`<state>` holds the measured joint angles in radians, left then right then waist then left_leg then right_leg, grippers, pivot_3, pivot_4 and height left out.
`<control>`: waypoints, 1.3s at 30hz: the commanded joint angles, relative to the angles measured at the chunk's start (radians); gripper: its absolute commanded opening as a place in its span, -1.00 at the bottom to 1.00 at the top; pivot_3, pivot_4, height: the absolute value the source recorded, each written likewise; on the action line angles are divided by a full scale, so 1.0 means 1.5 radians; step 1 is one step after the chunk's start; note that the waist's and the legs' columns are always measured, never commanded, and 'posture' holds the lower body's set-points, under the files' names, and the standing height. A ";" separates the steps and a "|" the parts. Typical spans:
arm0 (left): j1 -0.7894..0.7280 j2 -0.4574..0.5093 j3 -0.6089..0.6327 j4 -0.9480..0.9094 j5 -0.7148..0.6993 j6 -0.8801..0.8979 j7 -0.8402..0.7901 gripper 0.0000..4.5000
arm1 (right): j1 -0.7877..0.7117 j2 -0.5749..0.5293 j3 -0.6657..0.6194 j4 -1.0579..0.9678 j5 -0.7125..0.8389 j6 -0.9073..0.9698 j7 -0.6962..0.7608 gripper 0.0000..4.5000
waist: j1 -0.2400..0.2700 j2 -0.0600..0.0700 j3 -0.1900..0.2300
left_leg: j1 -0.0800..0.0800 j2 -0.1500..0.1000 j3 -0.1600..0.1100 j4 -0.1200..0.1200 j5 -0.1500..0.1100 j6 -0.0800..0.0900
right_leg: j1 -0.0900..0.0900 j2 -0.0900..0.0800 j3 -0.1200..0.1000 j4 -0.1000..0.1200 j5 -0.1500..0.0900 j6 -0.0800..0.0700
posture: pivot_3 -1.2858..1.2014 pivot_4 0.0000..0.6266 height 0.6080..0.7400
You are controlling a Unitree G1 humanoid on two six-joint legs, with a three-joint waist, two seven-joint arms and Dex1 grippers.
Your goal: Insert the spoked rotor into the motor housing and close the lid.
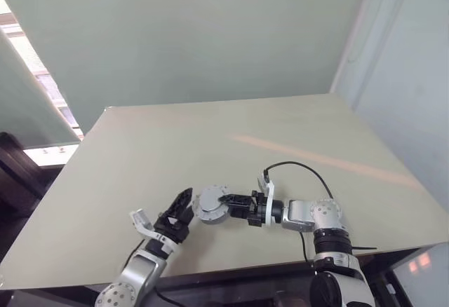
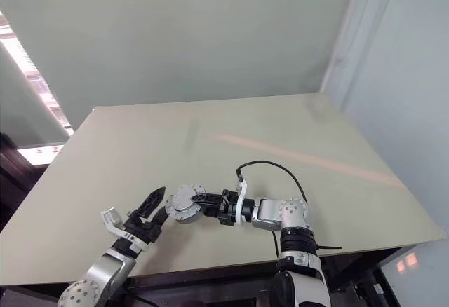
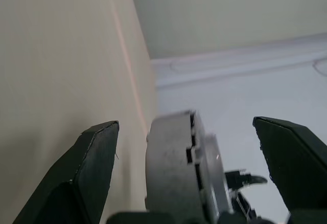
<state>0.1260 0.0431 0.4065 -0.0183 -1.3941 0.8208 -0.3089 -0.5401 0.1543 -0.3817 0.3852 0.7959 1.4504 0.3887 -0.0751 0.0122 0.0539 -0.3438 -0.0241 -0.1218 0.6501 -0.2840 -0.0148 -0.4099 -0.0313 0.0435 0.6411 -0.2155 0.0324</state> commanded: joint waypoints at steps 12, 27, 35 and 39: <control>-0.025 -0.008 -0.038 0.016 0.004 0.025 -0.038 1.00 | -0.030 0.031 0.003 -0.037 0.047 0.002 0.007 0.01 | 0.000 0.000 0.000 | 0.000 0.000 0.000 0.000 0.000 0.000 | 0.000 0.000 0.000 0.000 0.000 0.000 | 0.03 -1.00 1.00; -0.028 -0.005 -0.041 0.025 0.011 0.035 -0.034 0.02 | -0.027 0.030 0.001 -0.037 0.052 0.002 -0.002 0.01 | 0.000 0.000 0.000 | 0.000 0.000 0.000 0.000 0.000 0.000 | 0.000 0.000 0.000 0.000 0.000 0.000 | 0.03 -1.00 1.00; -0.031 -0.013 -0.044 0.025 0.017 0.028 -0.041 0.02 | -0.020 0.017 0.034 -0.049 0.043 -0.026 0.019 0.45 | 0.000 0.000 0.000 | 0.000 0.000 0.000 0.000 0.000 0.000 | 0.000 0.000 0.000 0.000 0.000 0.000 | 0.03 -1.00 1.00; -0.037 -0.018 -0.039 0.027 0.018 0.021 -0.045 0.00 | -0.021 0.013 0.039 -0.051 0.050 -0.023 0.025 1.00 | 0.000 0.000 0.000 | 0.000 0.000 0.000 0.000 0.000 0.000 | 0.000 0.000 0.000 0.000 0.000 0.000 | 0.03 -1.00 1.00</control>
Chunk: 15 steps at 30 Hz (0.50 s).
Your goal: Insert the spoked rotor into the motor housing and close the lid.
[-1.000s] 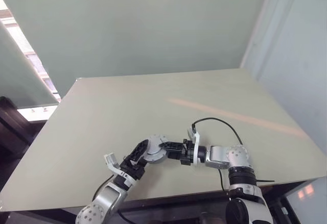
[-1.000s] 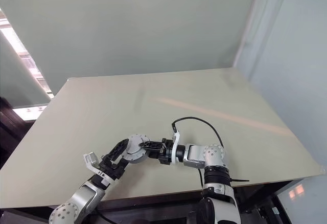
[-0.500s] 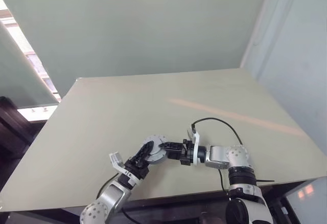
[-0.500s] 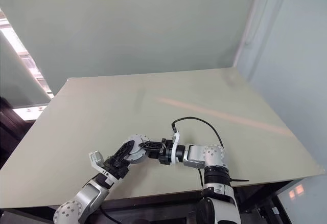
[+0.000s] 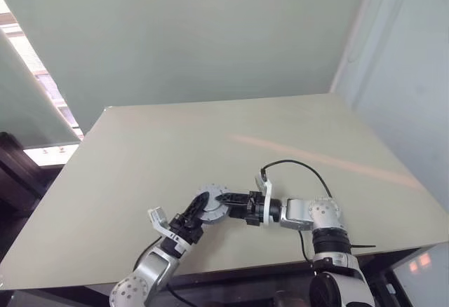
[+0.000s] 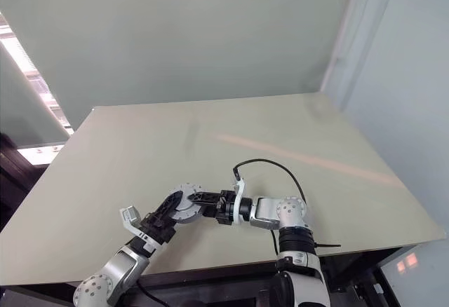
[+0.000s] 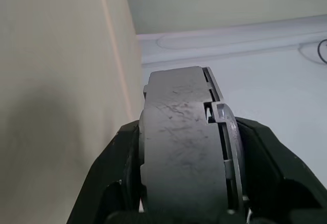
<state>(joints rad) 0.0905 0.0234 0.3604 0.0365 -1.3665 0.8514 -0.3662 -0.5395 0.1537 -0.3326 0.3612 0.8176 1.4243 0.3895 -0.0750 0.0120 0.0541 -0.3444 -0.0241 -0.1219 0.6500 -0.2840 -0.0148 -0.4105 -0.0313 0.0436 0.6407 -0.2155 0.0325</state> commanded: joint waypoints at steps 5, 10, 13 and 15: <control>-0.020 -0.015 0.002 -0.010 -0.003 -0.011 -0.012 -0.01 | -0.021 0.017 0.000 -0.034 0.032 -0.017 0.016 1.00 | 0.000 0.000 0.000 | 0.000 0.000 0.000 0.000 0.000 0.000 | 0.000 0.000 0.000 0.000 0.000 0.000 | 0.03 -1.00 1.00; -0.035 -0.022 0.034 -0.027 -0.016 -0.048 -0.013 -0.01 | -0.001 0.000 0.052 -0.064 -0.037 -0.150 0.018 1.00 | 0.000 0.000 0.000 | 0.000 0.000 0.000 0.000 0.000 0.000 | 0.000 0.000 0.000 0.000 0.000 0.000 | 0.03 -1.00 1.00; -0.045 -0.015 0.053 -0.047 -0.013 -0.077 -0.015 -0.02 | 0.025 -0.031 0.127 -0.103 -0.093 -0.266 0.076 1.00 | 0.000 0.000 0.000 | 0.000 0.000 0.000 0.000 0.000 0.000 | -0.001 0.000 0.000 0.000 0.000 0.000 | 0.03 -1.00 1.00; -0.053 -0.008 0.066 -0.060 -0.003 -0.103 -0.015 -0.02 | 0.044 -0.047 0.170 -0.127 -0.129 -0.358 0.120 1.00 | 0.000 0.000 0.000 | 0.000 0.000 0.000 -0.001 0.000 0.000 | -0.001 0.000 0.000 0.000 0.000 0.000 | 0.03 -1.00 1.00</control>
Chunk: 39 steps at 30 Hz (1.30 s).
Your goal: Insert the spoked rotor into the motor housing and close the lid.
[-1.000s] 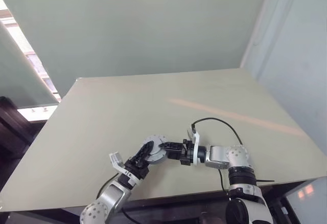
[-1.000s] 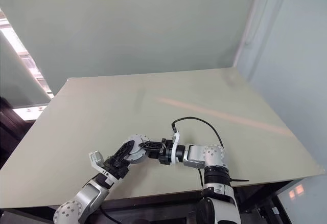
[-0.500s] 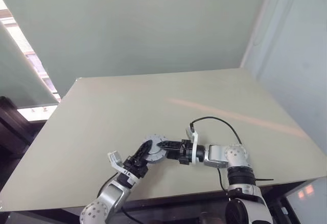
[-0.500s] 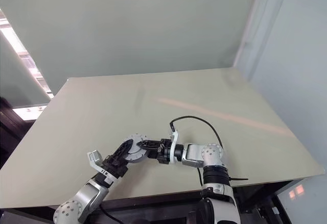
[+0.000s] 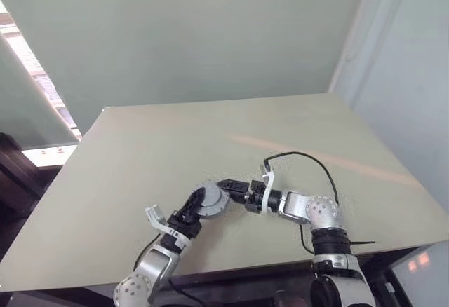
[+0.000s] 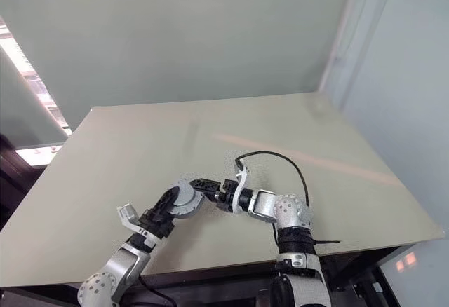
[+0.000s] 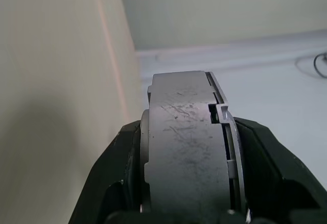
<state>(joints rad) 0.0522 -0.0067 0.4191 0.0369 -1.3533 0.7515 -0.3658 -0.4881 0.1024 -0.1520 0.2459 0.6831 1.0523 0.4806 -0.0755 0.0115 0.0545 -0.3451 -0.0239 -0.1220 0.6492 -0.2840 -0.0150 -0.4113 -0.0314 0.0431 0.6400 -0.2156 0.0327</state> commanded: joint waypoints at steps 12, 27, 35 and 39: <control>-0.091 0.119 0.043 0.006 0.309 -0.298 0.037 -0.02 | 0.099 -0.148 0.286 -0.110 -0.257 -0.530 0.268 1.00 | 0.004 -0.004 0.001 | 0.000 0.000 0.000 0.000 0.000 0.000 | 0.000 0.000 0.000 0.000 0.000 0.000 | 0.03 -1.00 1.00; -0.117 0.134 0.051 0.127 0.451 -0.386 0.053 -0.02 | 0.130 -0.171 0.344 -0.090 -0.328 -0.654 0.285 1.00 | 0.019 -0.013 0.003 | 0.000 0.000 -0.001 0.001 0.000 0.000 | 0.000 -0.001 0.000 0.000 0.000 0.000 | 0.03 -1.00 1.00; -0.116 0.126 0.052 0.127 0.447 -0.382 0.049 -0.02 | 0.130 -0.172 0.346 -0.084 -0.340 -0.655 0.282 1.00 | 0.023 -0.013 0.003 | 0.001 0.000 -0.001 0.002 0.000 0.000 | 0.001 -0.001 -0.001 0.000 0.000 0.000 | 0.03 -1.00 1.00; -0.117 0.123 0.051 0.127 0.447 -0.378 0.049 -0.02 | 0.129 -0.171 0.346 -0.080 -0.344 -0.656 0.282 1.00 | 0.023 -0.013 0.003 | 0.001 0.000 -0.001 0.002 0.000 0.000 | 0.001 -0.001 0.000 0.001 0.000 0.000 | 0.03 -1.00 1.00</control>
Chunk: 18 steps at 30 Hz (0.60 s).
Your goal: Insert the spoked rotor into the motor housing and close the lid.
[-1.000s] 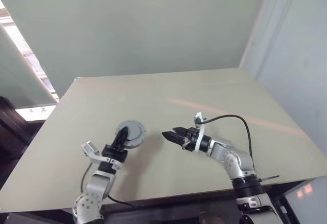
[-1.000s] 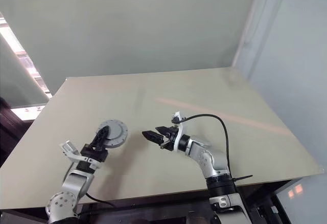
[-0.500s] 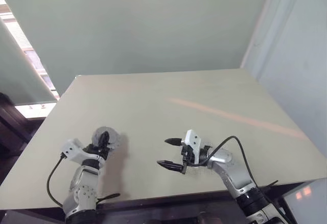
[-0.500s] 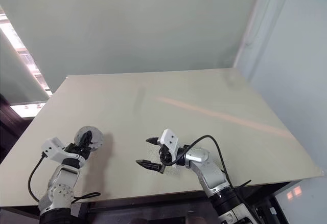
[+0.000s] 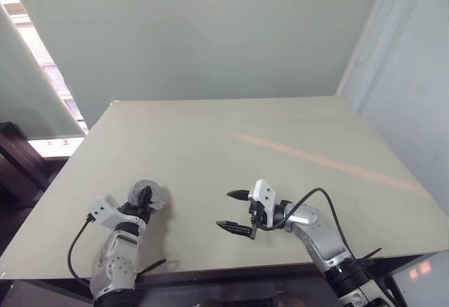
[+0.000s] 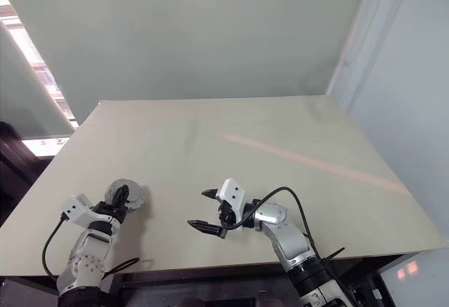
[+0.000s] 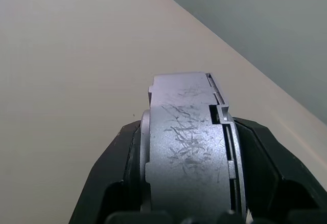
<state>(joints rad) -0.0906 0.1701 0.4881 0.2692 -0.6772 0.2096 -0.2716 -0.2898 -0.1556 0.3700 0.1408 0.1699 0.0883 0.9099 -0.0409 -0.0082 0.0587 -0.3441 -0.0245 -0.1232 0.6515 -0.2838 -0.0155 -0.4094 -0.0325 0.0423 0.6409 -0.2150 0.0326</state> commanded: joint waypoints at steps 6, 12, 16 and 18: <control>-0.022 0.001 0.007 -0.024 -0.005 -0.014 -0.008 -0.02 | -0.004 0.003 -0.003 -0.008 -0.007 -0.015 -0.006 1.00 | 0.000 0.000 0.000 | 0.000 0.000 0.000 0.001 0.000 0.000 | 0.000 0.000 0.000 0.000 0.000 0.000 | 0.03 -1.00 1.00; -0.020 0.005 0.022 0.005 0.024 -0.033 0.045 -0.02 | -0.008 0.002 -0.006 -0.003 -0.008 -0.018 -0.009 1.00 | 0.000 0.000 0.000 | 0.001 0.000 0.000 0.001 0.000 0.000 | 0.001 0.000 0.000 0.001 0.000 0.000 | 0.03 -1.00 1.00; -0.012 0.004 0.018 0.009 0.033 -0.036 0.054 -0.02 | -0.009 0.001 -0.006 0.000 -0.008 -0.021 -0.010 1.00 | -0.005 0.000 0.000 | 0.002 0.000 0.000 0.001 0.000 0.000 | 0.002 0.000 0.000 0.001 0.001 -0.001 | 0.03 -1.00 1.00; -0.009 0.002 0.017 0.007 0.034 -0.037 0.055 0.13 | -0.009 0.000 -0.006 0.002 -0.009 -0.021 -0.011 1.00 | -0.006 0.000 -0.001 | 0.002 0.001 0.000 0.001 0.001 -0.001 | 0.002 0.001 0.000 0.001 0.001 -0.002 | 0.03 -1.00 1.00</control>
<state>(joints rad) -0.1031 0.1599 0.4899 0.2846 -0.6405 0.1823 -0.2051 -0.2899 -0.1556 0.3701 0.1579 0.1559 0.0793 0.8950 -0.0494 -0.0089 0.0579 -0.3404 -0.0232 -0.1225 0.6531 -0.2828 -0.0167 -0.4066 -0.0310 0.0424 0.6432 -0.2134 0.0302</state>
